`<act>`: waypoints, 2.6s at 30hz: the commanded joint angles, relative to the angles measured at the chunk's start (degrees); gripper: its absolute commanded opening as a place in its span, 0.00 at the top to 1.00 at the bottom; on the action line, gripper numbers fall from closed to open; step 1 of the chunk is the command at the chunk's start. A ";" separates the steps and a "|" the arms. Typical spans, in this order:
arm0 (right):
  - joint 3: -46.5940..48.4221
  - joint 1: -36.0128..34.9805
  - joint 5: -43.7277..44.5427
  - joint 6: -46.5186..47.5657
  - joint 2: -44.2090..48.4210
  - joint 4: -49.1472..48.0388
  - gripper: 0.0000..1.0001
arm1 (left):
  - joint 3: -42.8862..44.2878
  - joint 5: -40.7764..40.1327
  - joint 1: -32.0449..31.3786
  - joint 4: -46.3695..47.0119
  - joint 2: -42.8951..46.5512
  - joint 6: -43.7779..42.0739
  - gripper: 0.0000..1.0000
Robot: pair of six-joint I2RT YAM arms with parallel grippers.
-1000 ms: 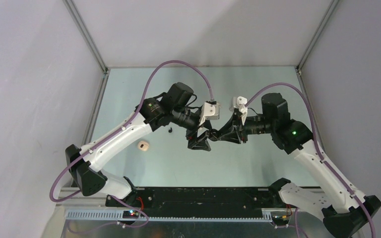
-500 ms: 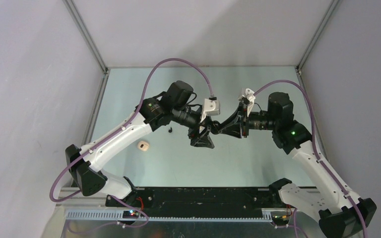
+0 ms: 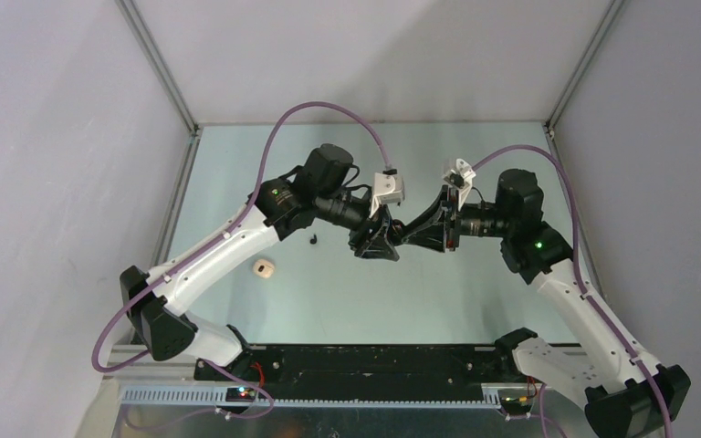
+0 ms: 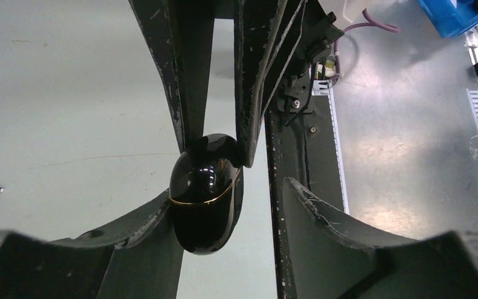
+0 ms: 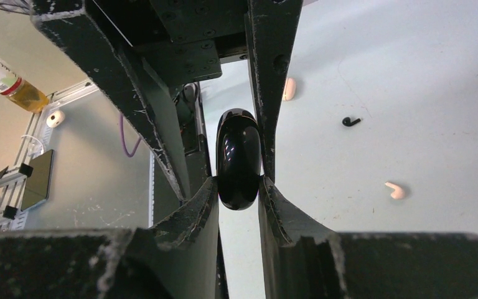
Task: Insert the wireless bluetooth earbuds into the charging case
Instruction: Pass from the right arm to the left, then open the charging case to the charging case.
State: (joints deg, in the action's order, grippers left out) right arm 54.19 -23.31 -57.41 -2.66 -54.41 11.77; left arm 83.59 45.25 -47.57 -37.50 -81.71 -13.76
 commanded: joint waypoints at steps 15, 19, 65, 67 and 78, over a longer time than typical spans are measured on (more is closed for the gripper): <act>-0.86 2.30 -1.21 -1.37 1.37 -4.00 1.00 | -0.10 2.33 0.72 2.39 0.40 2.28 0.43; -0.87 2.18 -1.30 -0.95 0.96 -3.73 1.00 | 0.22 2.35 0.85 2.76 0.06 2.88 0.53; -0.90 2.14 10.35 6.57 4.11 -1.04 0.44 | -1.85 3.87 0.61 0.56 -0.05 -1.27 1.00; -0.85 2.19 10.99 6.98 4.56 -1.05 0.43 | -1.85 3.84 0.63 0.50 0.02 -1.35 1.00; 2.68 2.25 13.19 10.42 6.11 3.37 0.35 | -1.53 2.53 1.50 0.55 0.53 -1.15 1.00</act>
State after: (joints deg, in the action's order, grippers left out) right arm 53.30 -21.19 -45.60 5.08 -49.47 13.10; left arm 82.06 46.96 -46.74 -37.74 -82.30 -14.02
